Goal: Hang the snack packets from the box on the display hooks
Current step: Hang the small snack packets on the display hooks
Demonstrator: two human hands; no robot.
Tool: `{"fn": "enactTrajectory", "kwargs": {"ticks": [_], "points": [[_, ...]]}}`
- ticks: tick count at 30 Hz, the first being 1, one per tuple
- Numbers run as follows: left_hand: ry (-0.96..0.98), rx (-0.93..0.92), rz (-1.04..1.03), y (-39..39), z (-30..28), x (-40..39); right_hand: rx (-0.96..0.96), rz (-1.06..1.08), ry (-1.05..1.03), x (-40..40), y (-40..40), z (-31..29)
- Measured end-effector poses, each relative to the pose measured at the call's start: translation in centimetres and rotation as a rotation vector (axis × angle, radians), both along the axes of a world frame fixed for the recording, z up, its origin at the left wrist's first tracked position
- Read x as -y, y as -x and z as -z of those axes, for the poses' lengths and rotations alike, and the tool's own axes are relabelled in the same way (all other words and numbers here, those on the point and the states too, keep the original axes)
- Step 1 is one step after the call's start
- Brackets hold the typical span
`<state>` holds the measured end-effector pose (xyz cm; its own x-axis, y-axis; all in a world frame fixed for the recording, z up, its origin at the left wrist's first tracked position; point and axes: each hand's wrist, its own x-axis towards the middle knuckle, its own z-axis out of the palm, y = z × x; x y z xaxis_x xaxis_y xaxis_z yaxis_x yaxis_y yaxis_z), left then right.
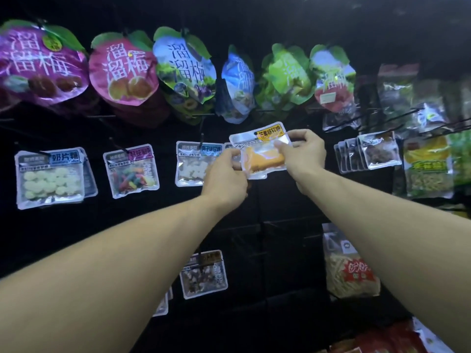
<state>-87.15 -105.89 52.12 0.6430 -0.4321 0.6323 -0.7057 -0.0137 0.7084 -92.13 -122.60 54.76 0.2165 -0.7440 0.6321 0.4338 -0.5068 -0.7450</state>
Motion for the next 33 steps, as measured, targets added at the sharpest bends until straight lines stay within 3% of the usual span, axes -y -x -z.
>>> {"fn": "enactTrajectory", "kwargs": {"ticks": [5, 14, 22, 27, 33], "points": [[-0.156, 0.239, -0.104, -0.3, -0.4, 0.6, 0.031, 0.067, -0.062, 0.7, -1.6, -0.7], [-0.370, 0.368, -0.131, -1.3, 0.2, 1.5, 0.002, 0.112, -0.065, 1.3, -2.2, -0.9], [-0.464, 0.230, -0.098, -3.8, 0.8, 4.4, -0.152, 0.170, -0.020, 1.7, -4.9, -0.1], [-0.323, 0.085, -0.097, -6.4, 0.3, 6.5, -0.256, 0.122, 0.064, 2.6, -7.3, 0.1], [-0.358, 0.115, -0.091, -7.7, 1.2, 5.8, -0.371, 0.132, 0.085, 3.1, -9.9, 0.2]]}}
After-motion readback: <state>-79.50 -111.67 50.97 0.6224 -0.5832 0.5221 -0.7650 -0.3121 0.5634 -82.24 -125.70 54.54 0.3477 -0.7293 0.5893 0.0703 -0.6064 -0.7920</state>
